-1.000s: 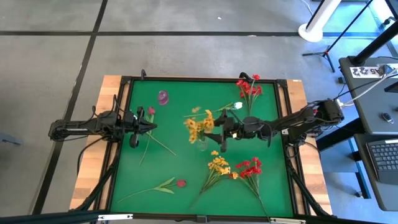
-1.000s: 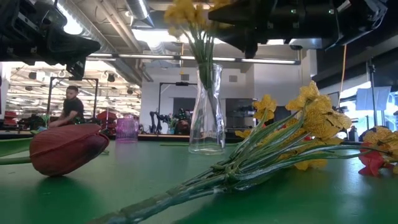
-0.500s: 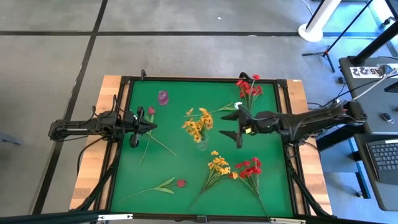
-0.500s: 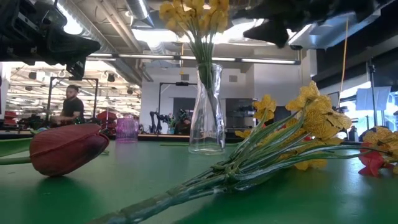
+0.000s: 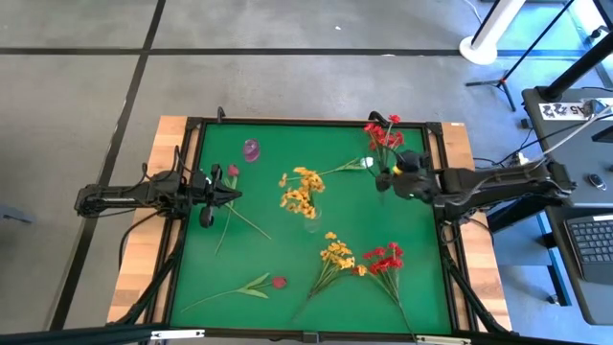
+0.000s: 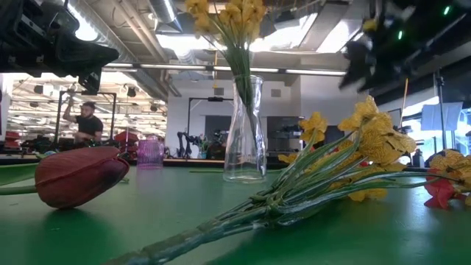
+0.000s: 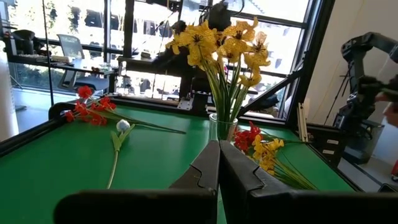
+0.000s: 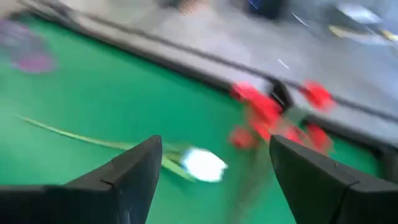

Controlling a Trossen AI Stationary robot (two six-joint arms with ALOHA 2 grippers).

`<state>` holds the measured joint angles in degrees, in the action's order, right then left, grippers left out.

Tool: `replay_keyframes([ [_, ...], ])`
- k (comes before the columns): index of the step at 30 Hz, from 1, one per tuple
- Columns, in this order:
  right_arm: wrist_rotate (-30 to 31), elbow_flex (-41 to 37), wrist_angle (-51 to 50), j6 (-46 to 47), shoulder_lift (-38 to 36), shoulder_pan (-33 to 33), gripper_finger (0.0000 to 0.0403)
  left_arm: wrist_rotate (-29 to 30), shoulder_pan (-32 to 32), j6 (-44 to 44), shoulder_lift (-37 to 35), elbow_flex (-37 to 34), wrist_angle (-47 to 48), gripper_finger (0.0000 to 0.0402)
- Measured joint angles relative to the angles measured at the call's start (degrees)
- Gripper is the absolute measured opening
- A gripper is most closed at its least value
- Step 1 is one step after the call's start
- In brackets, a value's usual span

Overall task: Sort flowers into vase by color
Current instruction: Put the top red flower into the violet vase

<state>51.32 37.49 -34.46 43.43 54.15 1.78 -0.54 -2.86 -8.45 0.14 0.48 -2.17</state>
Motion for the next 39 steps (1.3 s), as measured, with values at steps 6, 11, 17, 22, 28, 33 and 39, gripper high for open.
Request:
replay_keyframes([
  [6,-8.87,-1.8,-2.65,3.99,7.78,-9.47,0.0296,0.0,0.0,0.0,0.02,0.0,0.0,0.0],
  [11,-14.99,-1.91,-2.3,3.93,13.68,-16.62,0.0296,-0.07,0.0,0.0,0.01,0.01,0.01,0.0],
  [17,-22.25,-1.94,1.01,0.58,20.98,-26.06,0.0296,-0.15,0.01,0.0,0.02,0.01,0.02,0.0],
  [22,-32.99,-1.94,9.96,-7.1,27.62,-31.69,0.0296,-0.17,0.01,0.0,0.0,-0.01,0.0,0.0],
  [28,-35.22,-1.62,11.68,-9.77,32.16,-34.51,0.0291,-0.23,-0.01,-0.01,0.01,0.01,0.02,0.0],
  [33,-34.98,-1.72,12.02,-11.32,32.02,-34.32,0.0229,-0.22,-0.01,-0.02,0.02,0.01,0.02,0.0],
  [39,-34.52,-1.7,11.81,-15.74,32.09,-34.38,0.008,-0.24,-0.01,0.0,0.01,0.01,0.02,0.0],
])
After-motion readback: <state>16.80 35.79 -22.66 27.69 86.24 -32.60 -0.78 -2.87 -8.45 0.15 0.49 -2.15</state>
